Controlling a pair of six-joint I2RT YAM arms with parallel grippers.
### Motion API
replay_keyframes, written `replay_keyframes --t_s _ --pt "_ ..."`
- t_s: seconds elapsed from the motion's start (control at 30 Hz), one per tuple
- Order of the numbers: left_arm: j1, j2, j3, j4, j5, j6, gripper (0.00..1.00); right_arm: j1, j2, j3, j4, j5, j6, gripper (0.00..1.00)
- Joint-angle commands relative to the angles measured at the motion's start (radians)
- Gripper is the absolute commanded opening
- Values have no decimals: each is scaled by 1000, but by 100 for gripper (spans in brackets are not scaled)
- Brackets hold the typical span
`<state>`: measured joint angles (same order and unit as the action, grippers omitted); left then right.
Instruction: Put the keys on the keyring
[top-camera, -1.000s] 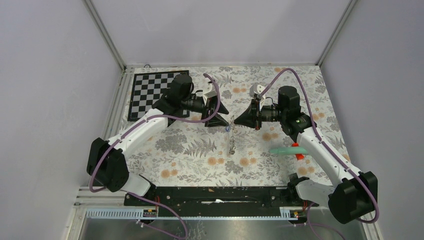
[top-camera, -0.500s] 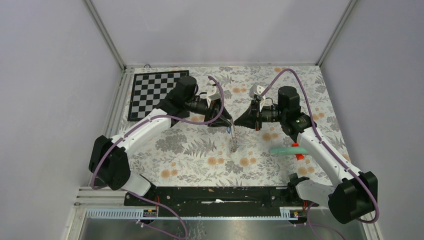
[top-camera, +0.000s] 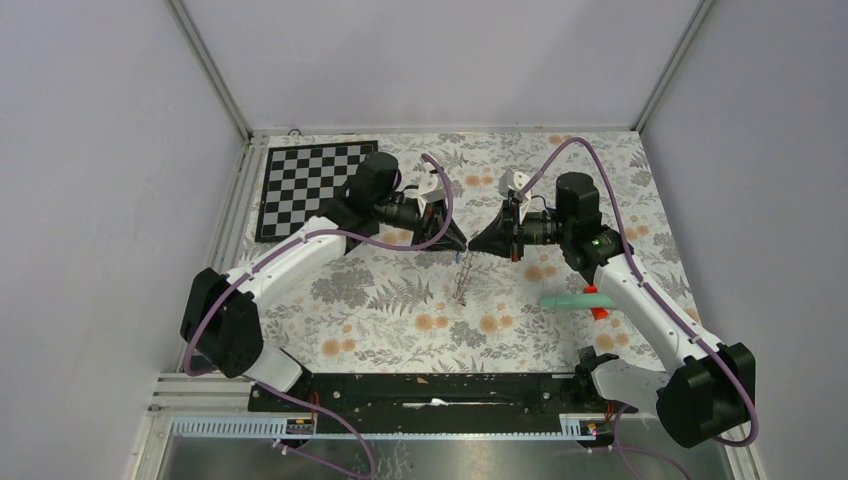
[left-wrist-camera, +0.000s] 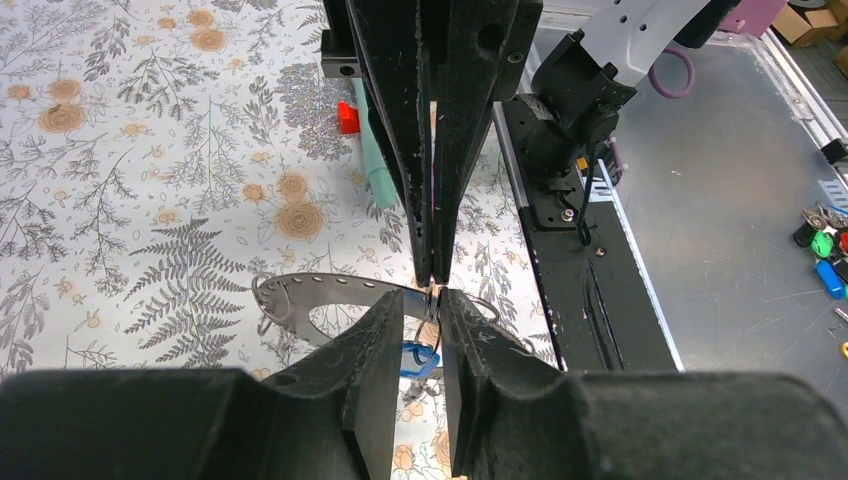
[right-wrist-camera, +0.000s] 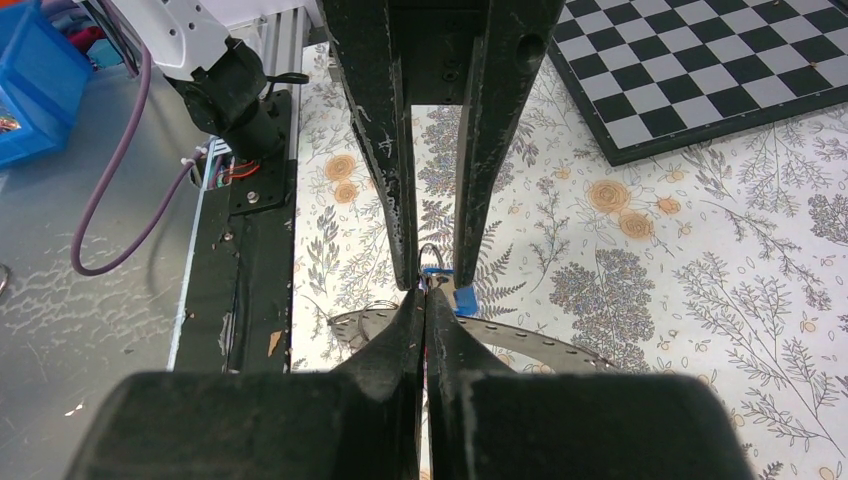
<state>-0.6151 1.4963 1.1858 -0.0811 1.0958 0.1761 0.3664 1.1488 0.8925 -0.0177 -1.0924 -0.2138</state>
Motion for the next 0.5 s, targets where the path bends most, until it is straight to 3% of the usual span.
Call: replay_keyframes --t_s 0.0,0.23,0.47 --pt "-9 -8 6 23 13 22 24 7 -27 13 24 -10 -6 0" --pt "-21 -17 -11 1 -10 12 20 6 -31 14 24 32 -11 0" --pt "-21 -58 25 -133 -88 156 30 6 -30 15 -11 56 -21 0"
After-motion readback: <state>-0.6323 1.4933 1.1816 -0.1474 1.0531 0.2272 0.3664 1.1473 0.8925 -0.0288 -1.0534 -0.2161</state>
